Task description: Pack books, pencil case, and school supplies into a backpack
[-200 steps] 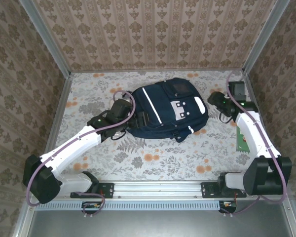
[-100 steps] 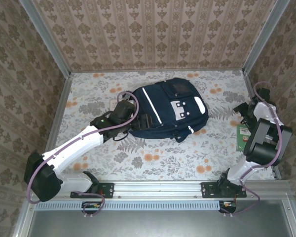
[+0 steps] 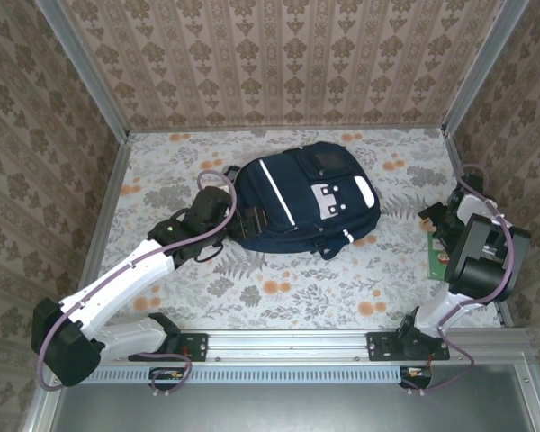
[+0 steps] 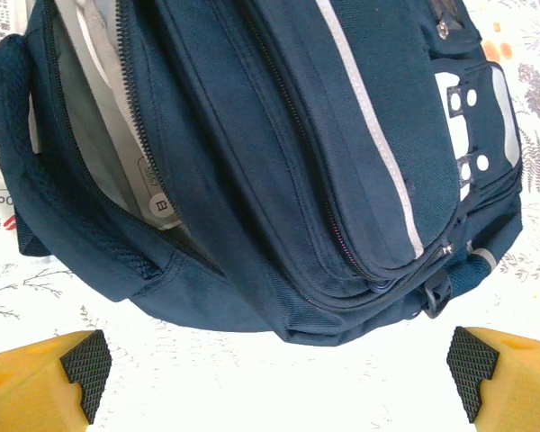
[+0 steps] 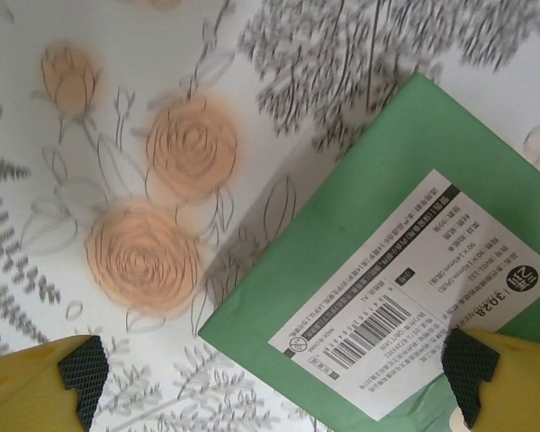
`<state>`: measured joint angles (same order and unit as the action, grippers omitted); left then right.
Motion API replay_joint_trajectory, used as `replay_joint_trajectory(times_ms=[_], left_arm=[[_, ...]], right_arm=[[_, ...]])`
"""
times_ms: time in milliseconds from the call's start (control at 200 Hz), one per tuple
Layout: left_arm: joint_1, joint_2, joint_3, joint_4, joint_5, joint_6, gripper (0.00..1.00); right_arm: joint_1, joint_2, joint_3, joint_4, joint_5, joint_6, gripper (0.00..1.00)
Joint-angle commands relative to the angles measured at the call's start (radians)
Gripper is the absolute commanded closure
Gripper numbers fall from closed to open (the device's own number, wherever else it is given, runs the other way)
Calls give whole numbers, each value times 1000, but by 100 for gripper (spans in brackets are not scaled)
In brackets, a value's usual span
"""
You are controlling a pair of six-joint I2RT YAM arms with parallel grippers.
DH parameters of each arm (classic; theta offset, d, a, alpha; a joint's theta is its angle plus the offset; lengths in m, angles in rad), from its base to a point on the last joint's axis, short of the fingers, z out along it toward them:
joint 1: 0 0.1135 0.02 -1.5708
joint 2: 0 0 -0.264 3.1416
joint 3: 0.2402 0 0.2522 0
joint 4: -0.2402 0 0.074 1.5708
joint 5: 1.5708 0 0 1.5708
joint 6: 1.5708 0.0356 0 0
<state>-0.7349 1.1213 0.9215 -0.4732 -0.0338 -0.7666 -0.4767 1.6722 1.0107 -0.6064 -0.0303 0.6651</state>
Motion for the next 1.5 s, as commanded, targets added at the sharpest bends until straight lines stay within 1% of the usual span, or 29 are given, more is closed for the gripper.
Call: replay_joint_trajectory(times_ms=[0, 140, 235, 390, 470, 530, 590, 670, 740, 830, 880, 930, 965, 970, 975, 1005, 1030, 1115, 1310, 1390, 1470, 1495], left_arm=[[12, -10, -16, -4, 4, 17, 0], [16, -4, -23, 12, 18, 11, 0], [16, -7, -32, 21, 24, 4, 0], [14, -17, -45, 27, 29, -6, 0], [13, -18, -49, 30, 32, -7, 0], [8, -17, -46, 33, 34, -4, 0], [-5, -14, -41, 37, 33, 3, 0], [-14, -4, -35, 41, 32, 4, 0], [-21, 7, -32, 44, 36, -1, 0], [-29, 16, -36, 51, 40, -12, 0], [-34, 18, -41, 55, 44, -17, 0], [-40, 23, -50, 60, 45, -20, 0], [-45, 27, -57, 63, 46, -25, 0], [-46, 27, -58, 64, 46, -26, 0], [-47, 28, -60, 65, 47, -27, 0], [-53, 33, -68, 70, 49, -29, 0], [-59, 37, -76, 76, 48, -30, 0], [-79, 54, -99, 94, 45, -44, 0], [-118, 153, -145, 189, 48, -70, 0], [-133, 219, -128, 216, 45, -67, 0], [-145, 281, -84, 209, 37, -55, 0], [-148, 296, -70, 207, 35, -50, 0]], right_arm=[[70, -23, -69, -53, -127, 61, 0], [231, -71, -131, -40, -160, 136, 0], [370, -96, -174, -17, -182, 209, 1], [594, -143, -191, -22, -164, 295, 0], [670, -176, -192, -30, -173, 333, 0], [701, -205, -184, -47, -161, 340, 0], [704, -234, -168, -73, -136, 319, 0], [693, -262, -129, -129, -47, 256, 0], [651, -266, -110, -139, -24, 203, 1], [582, -243, -97, -124, -28, 154, 8], [543, -228, -97, -112, -35, 131, 14], [510, -212, -103, -96, -54, 110, 25], [492, -201, -112, -87, -68, 99, 34], [492, -199, -113, -86, -70, 97, 37], [487, -199, -115, -85, -71, 96, 37], [478, -190, -126, -81, -79, 92, 44], [473, -185, -137, -78, -84, 86, 47], [467, -179, -175, -68, -89, 75, 48], [470, -202, -265, -54, -118, 76, 44], [483, -240, -299, -52, -139, 95, 44], [513, -274, -329, -51, -158, 133, 44], [526, -314, -338, -50, -160, 146, 44]])
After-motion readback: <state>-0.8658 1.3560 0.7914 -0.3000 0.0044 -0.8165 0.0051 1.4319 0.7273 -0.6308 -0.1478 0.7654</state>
